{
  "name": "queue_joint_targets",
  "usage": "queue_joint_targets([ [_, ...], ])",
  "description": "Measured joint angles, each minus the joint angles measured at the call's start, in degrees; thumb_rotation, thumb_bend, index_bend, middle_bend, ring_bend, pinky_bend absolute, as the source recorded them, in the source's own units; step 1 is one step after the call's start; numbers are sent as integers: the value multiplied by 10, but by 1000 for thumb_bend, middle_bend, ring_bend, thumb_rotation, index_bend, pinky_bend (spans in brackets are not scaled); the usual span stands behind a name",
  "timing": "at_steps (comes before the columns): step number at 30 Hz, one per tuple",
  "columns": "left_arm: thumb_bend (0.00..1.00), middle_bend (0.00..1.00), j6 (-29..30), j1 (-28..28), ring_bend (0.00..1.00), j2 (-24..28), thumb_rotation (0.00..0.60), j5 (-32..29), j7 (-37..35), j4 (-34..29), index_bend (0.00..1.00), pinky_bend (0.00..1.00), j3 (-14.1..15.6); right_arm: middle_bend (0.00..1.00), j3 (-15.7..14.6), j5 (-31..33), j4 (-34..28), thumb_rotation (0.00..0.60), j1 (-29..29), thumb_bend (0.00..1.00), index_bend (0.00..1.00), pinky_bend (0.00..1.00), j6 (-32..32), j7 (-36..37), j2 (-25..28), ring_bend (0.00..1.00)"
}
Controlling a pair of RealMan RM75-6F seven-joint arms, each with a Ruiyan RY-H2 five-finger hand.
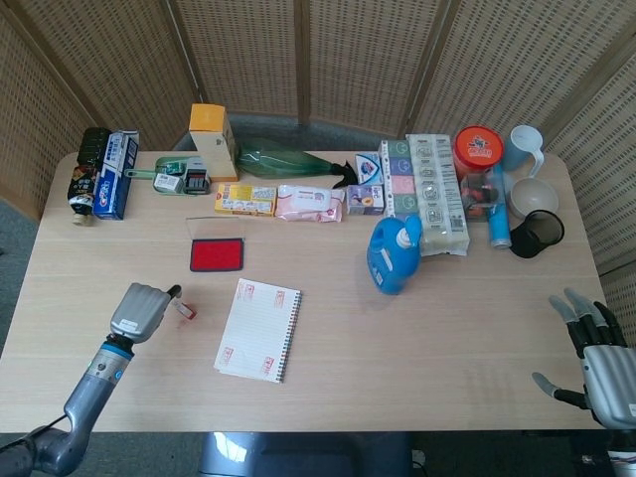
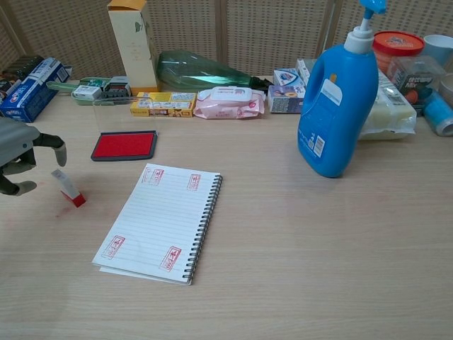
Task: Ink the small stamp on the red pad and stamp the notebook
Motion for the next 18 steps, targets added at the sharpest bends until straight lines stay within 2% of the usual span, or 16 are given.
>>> queue_joint_targets([
  [18,319,1000,-20,-23,1000,-30,600,-19,17,24,407,1000,-3,0,0,6,0,600,4,10,47,0,-10,6,2,0],
])
